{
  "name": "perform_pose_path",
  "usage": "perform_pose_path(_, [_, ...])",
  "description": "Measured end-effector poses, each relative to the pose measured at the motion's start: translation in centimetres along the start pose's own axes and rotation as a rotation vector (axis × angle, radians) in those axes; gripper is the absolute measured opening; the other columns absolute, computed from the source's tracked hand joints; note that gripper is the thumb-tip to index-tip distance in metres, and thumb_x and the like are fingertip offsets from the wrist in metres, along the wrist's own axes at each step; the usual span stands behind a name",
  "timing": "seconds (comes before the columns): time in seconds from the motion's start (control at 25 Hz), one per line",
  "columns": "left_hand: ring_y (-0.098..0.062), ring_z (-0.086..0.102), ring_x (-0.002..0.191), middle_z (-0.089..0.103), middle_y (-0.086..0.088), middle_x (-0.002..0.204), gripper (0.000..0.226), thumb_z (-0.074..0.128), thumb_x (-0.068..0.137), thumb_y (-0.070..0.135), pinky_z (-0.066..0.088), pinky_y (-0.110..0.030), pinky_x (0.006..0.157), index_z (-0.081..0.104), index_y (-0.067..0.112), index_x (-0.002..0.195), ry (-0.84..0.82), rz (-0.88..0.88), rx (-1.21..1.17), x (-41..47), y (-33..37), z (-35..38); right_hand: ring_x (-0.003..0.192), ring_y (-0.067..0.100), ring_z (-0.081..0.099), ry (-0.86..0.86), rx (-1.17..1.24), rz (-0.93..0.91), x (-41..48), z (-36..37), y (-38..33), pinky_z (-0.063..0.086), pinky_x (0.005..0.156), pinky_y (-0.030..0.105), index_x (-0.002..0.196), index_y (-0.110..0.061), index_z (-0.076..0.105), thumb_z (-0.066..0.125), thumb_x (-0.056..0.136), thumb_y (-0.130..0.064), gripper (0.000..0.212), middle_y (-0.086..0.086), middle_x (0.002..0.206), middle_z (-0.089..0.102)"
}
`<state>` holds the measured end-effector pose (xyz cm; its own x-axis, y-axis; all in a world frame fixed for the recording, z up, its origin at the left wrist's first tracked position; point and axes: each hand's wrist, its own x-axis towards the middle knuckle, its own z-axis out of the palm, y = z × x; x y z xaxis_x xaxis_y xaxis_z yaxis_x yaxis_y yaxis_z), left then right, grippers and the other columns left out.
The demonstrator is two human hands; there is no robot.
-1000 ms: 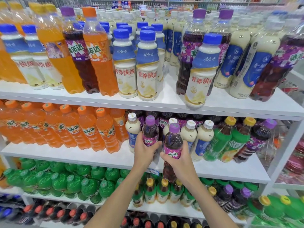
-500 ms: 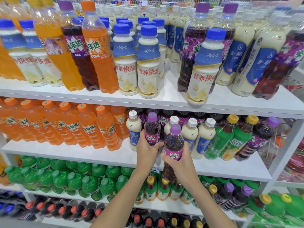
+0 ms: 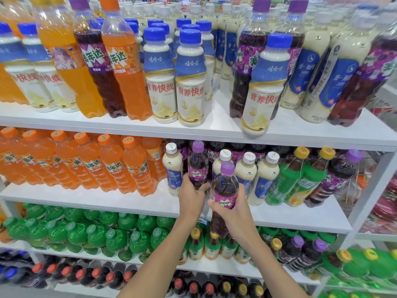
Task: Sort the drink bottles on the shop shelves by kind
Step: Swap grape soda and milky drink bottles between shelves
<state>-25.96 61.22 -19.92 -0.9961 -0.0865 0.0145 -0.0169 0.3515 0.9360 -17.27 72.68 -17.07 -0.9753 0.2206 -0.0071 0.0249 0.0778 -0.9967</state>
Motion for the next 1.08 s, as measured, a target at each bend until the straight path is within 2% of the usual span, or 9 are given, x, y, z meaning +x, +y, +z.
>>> perform_pose_path(0.12, [-0.017, 0.062, 0.094, 0.068, 0.001, 0.103, 0.045, 0.081, 0.088, 0.023, 0.042, -0.024, 0.076, 0.058, 0.006, 0.122, -0.031, -0.027, 0.05, -0.1, -0.4, -0.8, 0.105, 0.001, 0.065, 0.005, 0.005, -0.004, 0.0, 0.0, -0.2, 0.052, 0.096, 0.035, 0.123, -0.035, 0.048, 0.083, 0.085, -0.019, 0.053, -0.027, 0.106, 0.066])
perform_pose_path(0.2, [-0.015, 0.062, 0.096, 0.065, 0.007, 0.102, 0.041, 0.079, 0.09, 0.029, 0.043, -0.026, 0.08, 0.062, 0.008, 0.121, -0.022, -0.034, 0.083, -0.3, -0.6, -2.2, 0.102, 0.0, 0.065, 0.003, 0.017, -0.003, -0.1, 0.0, -0.3, 0.052, 0.093, 0.033, 0.122, -0.034, 0.048, 0.082, 0.086, -0.018, 0.052, -0.027, 0.105, 0.066])
perform_pose_path(0.28, [-0.014, 0.065, 0.097, 0.067, 0.009, 0.104, 0.032, 0.075, 0.092, 0.032, 0.047, -0.03, 0.081, 0.063, 0.012, 0.114, 0.065, -0.035, 0.088, -0.4, -0.8, -4.0, 0.098, -0.004, 0.064, -0.007, 0.039, 0.001, -0.1, 0.0, -0.4, 0.049, 0.088, 0.028, 0.12, -0.033, 0.048, 0.081, 0.086, -0.016, 0.05, -0.029, 0.103, 0.066])
perform_pose_path(0.36, [-0.018, 0.065, 0.094, 0.064, 0.005, 0.101, 0.027, 0.074, 0.09, 0.024, 0.047, -0.031, 0.074, 0.058, 0.015, 0.11, 0.165, -0.028, 0.06, 0.2, -1.0, -5.5, 0.099, -0.004, 0.064, -0.015, 0.047, 0.007, -0.1, 0.3, -0.4, 0.049, 0.089, 0.027, 0.121, -0.032, 0.048, 0.081, 0.087, -0.015, 0.05, -0.029, 0.103, 0.066])
perform_pose_path(0.44, [-0.019, 0.058, 0.097, 0.057, 0.001, 0.108, 0.04, 0.076, 0.084, 0.017, 0.045, -0.031, 0.077, 0.05, 0.015, 0.115, 0.202, -0.013, 0.055, 1.4, -1.1, -6.2, 0.1, -0.001, 0.065, -0.016, 0.046, 0.016, -0.2, 0.7, -0.4, 0.05, 0.092, 0.032, 0.122, -0.031, 0.049, 0.082, 0.086, -0.016, 0.05, -0.026, 0.102, 0.067])
perform_pose_path(0.52, [-0.017, 0.055, 0.104, 0.054, -0.001, 0.116, 0.053, 0.079, 0.082, 0.016, 0.047, -0.034, 0.087, 0.047, 0.015, 0.124, 0.161, 0.015, 0.064, 2.8, -1.3, -6.4, 0.102, 0.001, 0.065, -0.017, 0.043, 0.02, -0.3, 1.1, -0.5, 0.051, 0.094, 0.035, 0.122, -0.033, 0.049, 0.082, 0.085, -0.018, 0.052, -0.024, 0.104, 0.067])
perform_pose_path(0.68, [-0.021, 0.062, 0.1, 0.062, -0.002, 0.111, 0.048, 0.081, 0.081, 0.019, 0.054, -0.041, 0.085, 0.05, 0.021, 0.118, 0.081, 0.029, 0.023, 4.4, -2.2, -5.6, 0.108, 0.002, 0.065, -0.025, 0.04, 0.007, -0.6, 1.8, -0.6, 0.052, 0.099, 0.038, 0.126, -0.035, 0.048, 0.082, 0.086, -0.018, 0.055, -0.024, 0.11, 0.067])
perform_pose_path(0.88, [-0.02, 0.068, 0.094, 0.07, -0.002, 0.105, 0.044, 0.08, 0.083, 0.021, 0.056, -0.037, 0.081, 0.057, 0.018, 0.12, 0.005, -0.008, -0.025, 5.3, -3.5, -5.3, 0.114, 0.001, 0.063, -0.021, 0.048, 0.007, -0.5, 2.5, -0.7, 0.05, 0.104, 0.038, 0.134, -0.034, 0.045, 0.081, 0.086, -0.015, 0.063, -0.024, 0.119, 0.066])
perform_pose_path(1.08, [-0.005, 0.063, 0.069, 0.065, 0.002, 0.08, 0.023, 0.076, 0.086, 0.01, 0.047, -0.022, 0.066, 0.058, 0.017, 0.099, -0.076, -0.009, -0.088, 3.6, -3.2, -7.1, 0.113, -0.001, 0.063, -0.029, 0.041, 0.016, 0.0, 3.7, -0.9, 0.051, 0.104, 0.038, 0.136, -0.032, 0.046, 0.082, 0.086, -0.018, 0.063, -0.027, 0.117, 0.065])
